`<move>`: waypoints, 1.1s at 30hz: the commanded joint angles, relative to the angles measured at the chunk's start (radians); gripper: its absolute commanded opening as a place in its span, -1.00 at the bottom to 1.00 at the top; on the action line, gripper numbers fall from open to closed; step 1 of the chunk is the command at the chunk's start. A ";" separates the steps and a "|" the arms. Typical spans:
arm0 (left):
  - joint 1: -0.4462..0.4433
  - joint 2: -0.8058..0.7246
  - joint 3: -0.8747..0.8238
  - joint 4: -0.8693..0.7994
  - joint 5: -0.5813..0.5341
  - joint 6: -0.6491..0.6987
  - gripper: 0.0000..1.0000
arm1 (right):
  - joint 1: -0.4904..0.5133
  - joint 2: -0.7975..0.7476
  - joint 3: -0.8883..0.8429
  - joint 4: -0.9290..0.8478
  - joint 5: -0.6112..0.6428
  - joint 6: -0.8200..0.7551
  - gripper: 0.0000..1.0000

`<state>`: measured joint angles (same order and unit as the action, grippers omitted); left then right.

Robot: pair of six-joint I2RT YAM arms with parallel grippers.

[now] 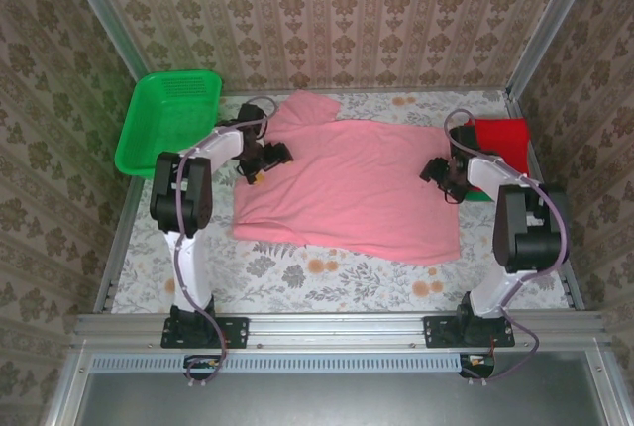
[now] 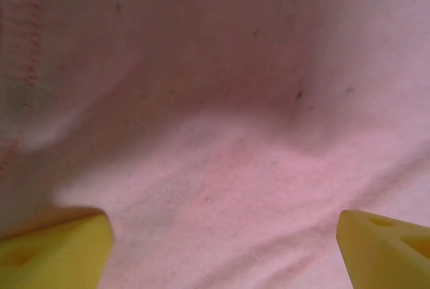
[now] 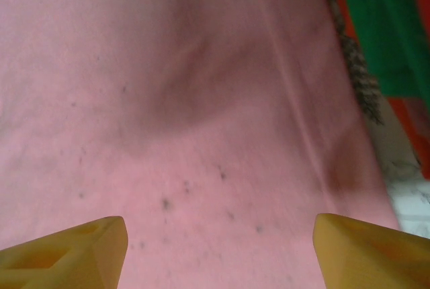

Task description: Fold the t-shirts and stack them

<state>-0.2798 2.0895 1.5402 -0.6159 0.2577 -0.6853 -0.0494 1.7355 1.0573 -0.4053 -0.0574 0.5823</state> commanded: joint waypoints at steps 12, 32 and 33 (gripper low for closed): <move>0.086 -0.092 -0.249 0.060 -0.076 -0.052 0.77 | 0.011 0.319 0.272 0.027 -0.029 0.034 0.40; 0.061 -0.485 -0.403 0.174 -0.151 0.141 1.00 | 0.013 -0.063 0.091 0.084 -0.180 -0.026 0.56; 0.063 -0.532 -0.442 0.172 -0.150 0.165 1.00 | 0.013 -0.098 0.050 0.090 -0.190 -0.030 0.57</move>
<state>-0.2096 1.6794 1.1690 -0.4850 0.1467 -0.6384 -0.0391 1.7191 1.1992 -0.3405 -0.1932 0.5789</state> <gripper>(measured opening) 0.997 0.783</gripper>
